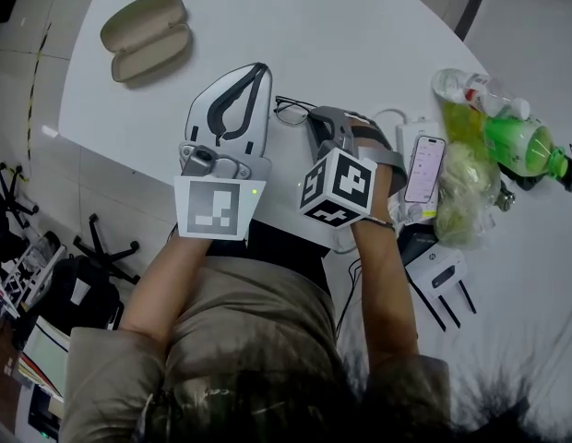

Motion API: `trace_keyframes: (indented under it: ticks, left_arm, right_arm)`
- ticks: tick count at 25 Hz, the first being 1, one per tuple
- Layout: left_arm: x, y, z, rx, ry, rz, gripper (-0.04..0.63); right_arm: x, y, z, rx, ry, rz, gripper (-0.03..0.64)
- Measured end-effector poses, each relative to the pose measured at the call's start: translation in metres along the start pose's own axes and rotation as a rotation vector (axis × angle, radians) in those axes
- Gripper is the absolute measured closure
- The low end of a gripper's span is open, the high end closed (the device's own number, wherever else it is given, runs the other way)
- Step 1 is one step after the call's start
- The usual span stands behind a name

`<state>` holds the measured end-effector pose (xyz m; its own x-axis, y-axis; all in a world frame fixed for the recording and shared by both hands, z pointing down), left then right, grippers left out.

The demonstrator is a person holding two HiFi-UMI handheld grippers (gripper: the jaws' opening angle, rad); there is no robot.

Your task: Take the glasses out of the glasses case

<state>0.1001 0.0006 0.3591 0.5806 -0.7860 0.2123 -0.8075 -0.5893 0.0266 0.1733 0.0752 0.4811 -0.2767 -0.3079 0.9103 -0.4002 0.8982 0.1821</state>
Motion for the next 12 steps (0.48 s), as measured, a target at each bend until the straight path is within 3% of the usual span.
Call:
trace_keyframes:
  ticks: [12]
  left_arm:
    - [-0.006, -0.010, -0.006, -0.024, 0.014, -0.031, 0.588]
  right_arm:
    - [-0.002, 0.014, -0.008, 0.026, -0.001, -0.031, 0.597]
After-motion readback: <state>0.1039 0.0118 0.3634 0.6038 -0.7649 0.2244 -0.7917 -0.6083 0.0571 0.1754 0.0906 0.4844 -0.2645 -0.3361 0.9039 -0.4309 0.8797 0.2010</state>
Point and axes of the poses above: the fingertips, and each gripper's own axes: x forward along the fingers, y to its left, z out of its top, the point moved 2 cm from there along -x, backward along the fingers, and after that the axes turned 3 degrees about -y, right-handed, at the moved point
